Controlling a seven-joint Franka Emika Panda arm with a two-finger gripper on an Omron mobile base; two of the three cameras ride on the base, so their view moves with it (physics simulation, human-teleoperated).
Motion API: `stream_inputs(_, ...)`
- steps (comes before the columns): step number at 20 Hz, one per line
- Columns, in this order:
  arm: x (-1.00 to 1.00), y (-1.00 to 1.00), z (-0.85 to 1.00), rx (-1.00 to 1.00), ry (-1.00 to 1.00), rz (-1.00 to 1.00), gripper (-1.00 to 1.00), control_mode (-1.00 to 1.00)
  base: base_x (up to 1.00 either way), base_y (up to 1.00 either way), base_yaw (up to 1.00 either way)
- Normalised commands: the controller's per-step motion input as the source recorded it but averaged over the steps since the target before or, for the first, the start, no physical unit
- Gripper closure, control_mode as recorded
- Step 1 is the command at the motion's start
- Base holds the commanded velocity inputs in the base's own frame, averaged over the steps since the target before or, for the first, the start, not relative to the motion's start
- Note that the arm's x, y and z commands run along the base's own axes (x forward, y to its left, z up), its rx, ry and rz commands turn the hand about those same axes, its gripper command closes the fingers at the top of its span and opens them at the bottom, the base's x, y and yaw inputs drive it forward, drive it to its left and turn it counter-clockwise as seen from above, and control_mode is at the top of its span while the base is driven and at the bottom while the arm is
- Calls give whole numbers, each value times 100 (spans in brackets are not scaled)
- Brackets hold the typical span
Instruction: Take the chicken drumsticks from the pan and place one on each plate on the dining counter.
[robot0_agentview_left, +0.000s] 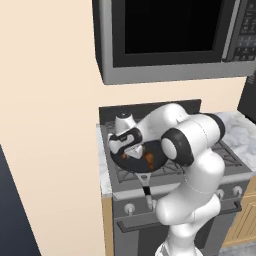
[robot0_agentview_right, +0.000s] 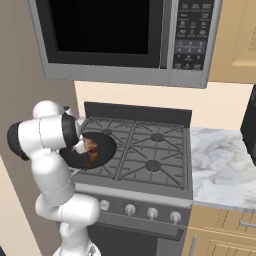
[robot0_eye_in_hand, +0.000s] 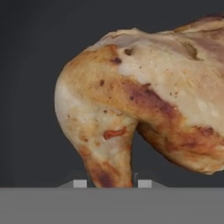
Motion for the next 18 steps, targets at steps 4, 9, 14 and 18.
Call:
stream_inputs(4, -25, 0, 37, 0, -21, -13, 100, -100, 0, 0, 0)
stream_inputs(9, -53, -8, 100, 1, -37, -2, 100, -100, 0, 0, 0)
stream_inputs(14, -74, -25, 100, 6, -31, 0, 100, -100, 0, 0, 0)
stream_inputs(18, -100, -29, 100, 15, -13, 0, 100, -100, 0, 0, 0)
